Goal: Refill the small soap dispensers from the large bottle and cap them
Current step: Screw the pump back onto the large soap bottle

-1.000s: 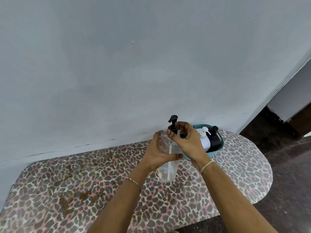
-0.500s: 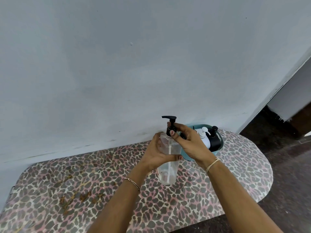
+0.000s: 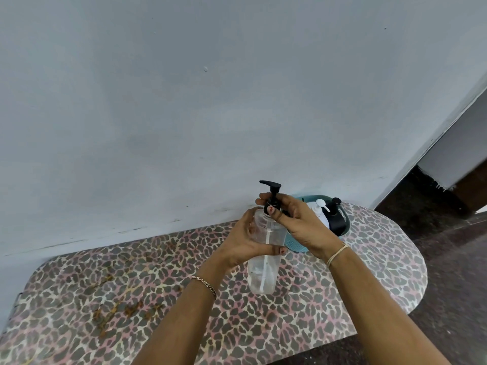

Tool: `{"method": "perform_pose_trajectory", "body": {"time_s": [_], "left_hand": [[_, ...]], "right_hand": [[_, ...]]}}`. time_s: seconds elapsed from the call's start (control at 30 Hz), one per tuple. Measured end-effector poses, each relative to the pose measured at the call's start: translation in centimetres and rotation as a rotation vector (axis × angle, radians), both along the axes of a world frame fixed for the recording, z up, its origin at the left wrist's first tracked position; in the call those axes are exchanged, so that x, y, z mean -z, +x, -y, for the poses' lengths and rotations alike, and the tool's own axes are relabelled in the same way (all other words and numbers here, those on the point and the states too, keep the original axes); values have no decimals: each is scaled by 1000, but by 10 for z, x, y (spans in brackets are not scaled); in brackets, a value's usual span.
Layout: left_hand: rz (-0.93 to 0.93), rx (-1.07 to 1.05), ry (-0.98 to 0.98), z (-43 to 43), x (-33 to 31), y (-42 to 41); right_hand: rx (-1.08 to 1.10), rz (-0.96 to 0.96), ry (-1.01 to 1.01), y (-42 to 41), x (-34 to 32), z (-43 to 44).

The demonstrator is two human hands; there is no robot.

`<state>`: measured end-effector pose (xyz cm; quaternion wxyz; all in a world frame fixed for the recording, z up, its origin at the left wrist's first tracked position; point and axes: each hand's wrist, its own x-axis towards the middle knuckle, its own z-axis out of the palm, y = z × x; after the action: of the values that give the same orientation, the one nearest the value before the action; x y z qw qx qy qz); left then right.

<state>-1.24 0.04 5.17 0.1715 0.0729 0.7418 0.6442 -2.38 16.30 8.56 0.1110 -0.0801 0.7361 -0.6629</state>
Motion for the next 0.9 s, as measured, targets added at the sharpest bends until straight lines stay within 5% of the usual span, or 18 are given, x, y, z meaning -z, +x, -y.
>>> {"method": "perform_pose_trajectory", "body": {"time_s": [0.23, 0.73, 0.9], "left_hand": [[140, 168, 106, 10, -3, -3], [7, -142, -46, -5, 16, 0], [-23, -109, -44, -2, 10, -2]], "right_hand": [[17, 45, -102, 1, -4, 1], [319, -93, 358, 0, 12, 21], [223, -99, 233, -4, 11, 13]]}}
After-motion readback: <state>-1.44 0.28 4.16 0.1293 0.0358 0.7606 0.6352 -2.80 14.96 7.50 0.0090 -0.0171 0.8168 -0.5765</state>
